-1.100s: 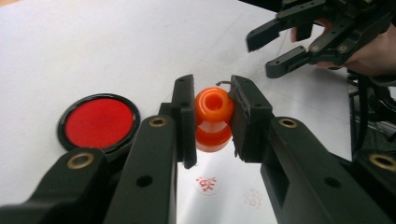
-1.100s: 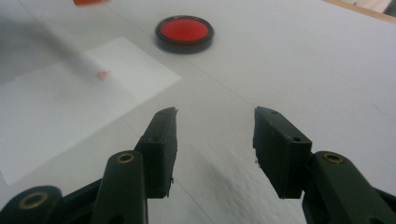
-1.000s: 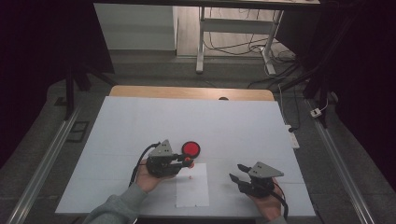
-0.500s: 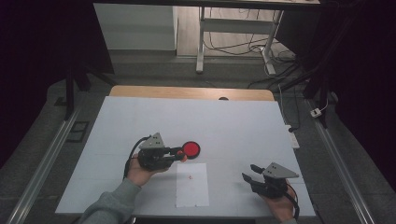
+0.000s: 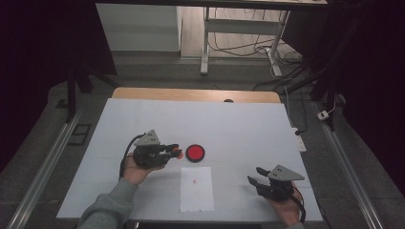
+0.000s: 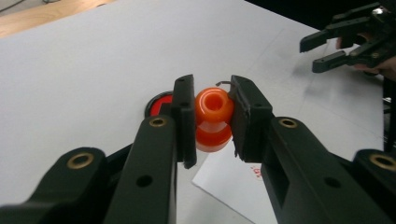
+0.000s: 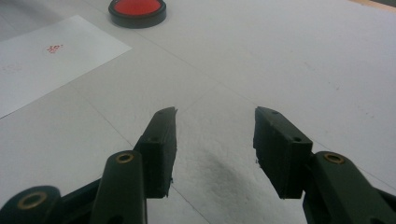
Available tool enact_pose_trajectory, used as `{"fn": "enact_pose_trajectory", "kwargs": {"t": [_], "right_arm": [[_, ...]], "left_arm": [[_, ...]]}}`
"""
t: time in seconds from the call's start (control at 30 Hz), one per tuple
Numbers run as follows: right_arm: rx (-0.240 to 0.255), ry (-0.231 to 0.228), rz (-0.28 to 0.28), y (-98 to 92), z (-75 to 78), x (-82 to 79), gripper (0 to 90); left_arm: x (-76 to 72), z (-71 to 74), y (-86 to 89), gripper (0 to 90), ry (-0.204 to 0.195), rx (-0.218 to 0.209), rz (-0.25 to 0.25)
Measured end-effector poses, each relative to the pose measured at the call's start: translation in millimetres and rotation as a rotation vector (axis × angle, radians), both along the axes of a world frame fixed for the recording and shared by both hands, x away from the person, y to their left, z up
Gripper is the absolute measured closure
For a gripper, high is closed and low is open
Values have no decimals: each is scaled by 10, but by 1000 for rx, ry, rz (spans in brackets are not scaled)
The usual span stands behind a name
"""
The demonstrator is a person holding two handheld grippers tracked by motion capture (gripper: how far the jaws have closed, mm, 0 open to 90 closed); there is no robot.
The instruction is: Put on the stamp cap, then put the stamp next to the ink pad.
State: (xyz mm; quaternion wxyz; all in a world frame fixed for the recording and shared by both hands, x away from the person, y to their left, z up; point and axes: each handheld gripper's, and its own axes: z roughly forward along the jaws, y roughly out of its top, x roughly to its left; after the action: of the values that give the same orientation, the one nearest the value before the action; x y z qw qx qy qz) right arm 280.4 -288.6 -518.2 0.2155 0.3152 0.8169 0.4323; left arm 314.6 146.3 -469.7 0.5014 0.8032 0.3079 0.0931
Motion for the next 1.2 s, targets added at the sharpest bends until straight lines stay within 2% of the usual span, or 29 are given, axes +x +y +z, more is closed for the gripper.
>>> {"fn": "enact_pose_trajectory", "kwargs": {"t": [0.17, 0.33, 0.5, 0.8, 1.2], "right_arm": [[1, 0, -2, -5, 3, 0, 484], [2, -5, 0, -5, 8, 0, 484], [-2, -3, 1, -5, 7, 1, 485], [-9, -5, 2, 5, 8, 2, 485], [-8, -1, 8, 12, -8, 17, 486]], "left_arm": [[55, -15, 5, 724, 4, 3, 21], [99, -30, -14, 723, -6, 33, 42], [160, -55, 2, 723, 1, 40, 58], [285, -149, 48, 723, 22, 58, 101], [442, -283, 18, 723, 36, 76, 136]]}}
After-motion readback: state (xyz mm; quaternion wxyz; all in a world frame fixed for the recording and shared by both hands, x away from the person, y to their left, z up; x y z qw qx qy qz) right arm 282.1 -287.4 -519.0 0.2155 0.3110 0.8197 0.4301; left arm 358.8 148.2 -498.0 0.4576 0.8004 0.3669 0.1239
